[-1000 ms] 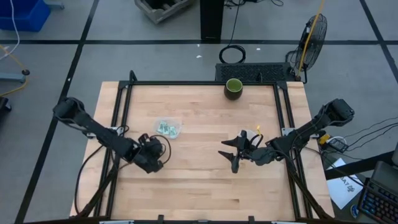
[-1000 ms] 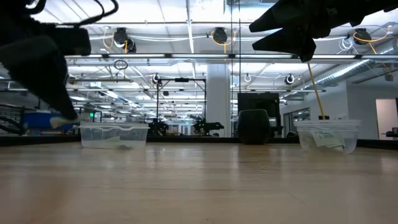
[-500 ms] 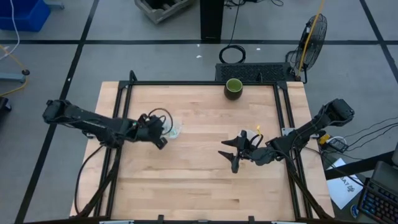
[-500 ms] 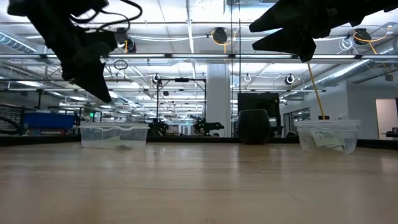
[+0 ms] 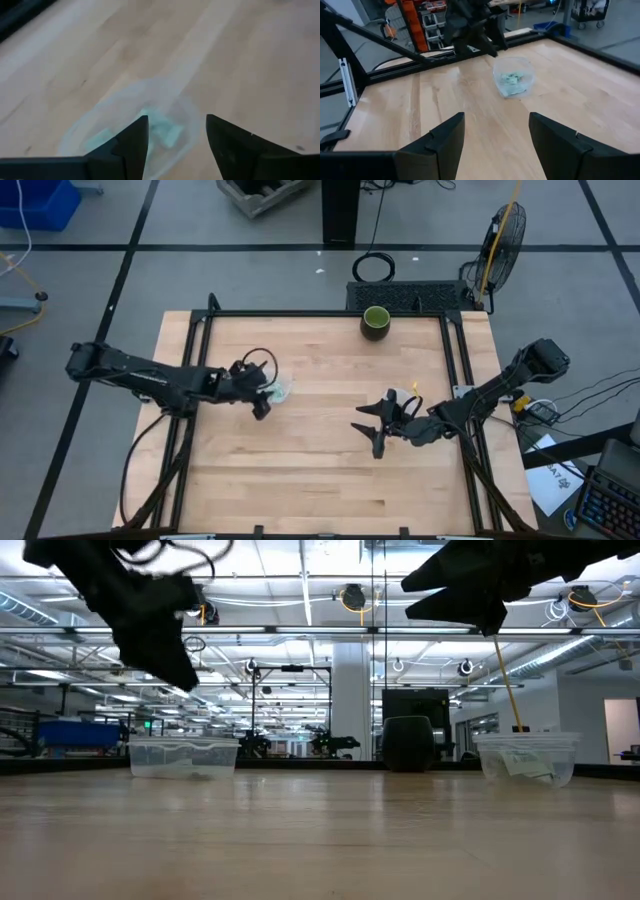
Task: Pick and place Stevia / Truvia into bins
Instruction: Return to Home Position
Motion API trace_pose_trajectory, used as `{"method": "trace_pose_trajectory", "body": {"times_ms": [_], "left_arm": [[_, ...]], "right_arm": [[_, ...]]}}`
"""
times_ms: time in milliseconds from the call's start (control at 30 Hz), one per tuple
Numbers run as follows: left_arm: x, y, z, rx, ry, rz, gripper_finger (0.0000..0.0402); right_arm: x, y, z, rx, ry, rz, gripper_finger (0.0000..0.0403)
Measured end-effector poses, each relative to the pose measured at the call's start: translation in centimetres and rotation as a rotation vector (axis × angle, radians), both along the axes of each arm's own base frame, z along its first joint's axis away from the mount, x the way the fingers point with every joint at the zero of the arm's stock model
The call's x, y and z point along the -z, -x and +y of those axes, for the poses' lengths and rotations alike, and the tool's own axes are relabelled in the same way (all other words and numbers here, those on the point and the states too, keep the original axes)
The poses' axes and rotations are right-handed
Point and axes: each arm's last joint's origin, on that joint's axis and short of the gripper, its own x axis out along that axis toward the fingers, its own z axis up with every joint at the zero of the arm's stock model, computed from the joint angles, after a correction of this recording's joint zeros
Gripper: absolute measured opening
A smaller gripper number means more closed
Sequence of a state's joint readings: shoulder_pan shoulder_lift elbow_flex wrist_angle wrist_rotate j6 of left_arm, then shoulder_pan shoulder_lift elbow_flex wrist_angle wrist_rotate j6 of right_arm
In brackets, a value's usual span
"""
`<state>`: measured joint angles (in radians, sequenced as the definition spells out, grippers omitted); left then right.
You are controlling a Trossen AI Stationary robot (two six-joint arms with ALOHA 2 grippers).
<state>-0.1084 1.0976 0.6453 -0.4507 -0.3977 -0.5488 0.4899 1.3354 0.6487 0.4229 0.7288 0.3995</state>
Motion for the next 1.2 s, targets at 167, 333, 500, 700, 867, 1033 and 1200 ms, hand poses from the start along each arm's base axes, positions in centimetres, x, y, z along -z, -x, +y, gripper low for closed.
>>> {"method": "trace_pose_trajectory", "body": {"times_ms": [167,333,500,700,867,1033,1200], "left_arm": [[-2.8,1.1,-2.0,0.165,-0.054,-0.184,0.0195],[-4.9,3.3,-4.5,0.414,-0.090,-0.393,0.0173],[-4.4,6.2,-5.8,0.553,-0.088,-0.535,0.0154],[-1.9,9.1,-6.6,0.709,-0.012,-0.628,0.0148],[-1.1,10.4,-6.3,0.796,-0.067,-0.720,0.0147],[-1.5,11.5,-5.3,0.818,-0.125,-0.815,0.0147],[-1.6,12.4,-4.0,0.813,-0.182,-0.829,0.0147]], "right_arm": [[-0.6,0.2,0.6,-0.048,0.055,-0.029,0.0215],[-1.4,1.0,0.9,-0.113,0.087,-0.027,0.0215],[-1.4,2.8,0.3,-0.202,0.116,-0.035,0.0215],[-0.3,6.4,-1.8,-0.255,0.060,-0.150,0.0215],[0.4,8.5,-3.8,-0.428,0.017,-0.245,0.0215],[0.6,9.7,-5.7,-0.476,0.030,-0.329,0.0215],[0.2,10.3,-7.1,-0.484,0.081,-0.360,0.0215]]}}
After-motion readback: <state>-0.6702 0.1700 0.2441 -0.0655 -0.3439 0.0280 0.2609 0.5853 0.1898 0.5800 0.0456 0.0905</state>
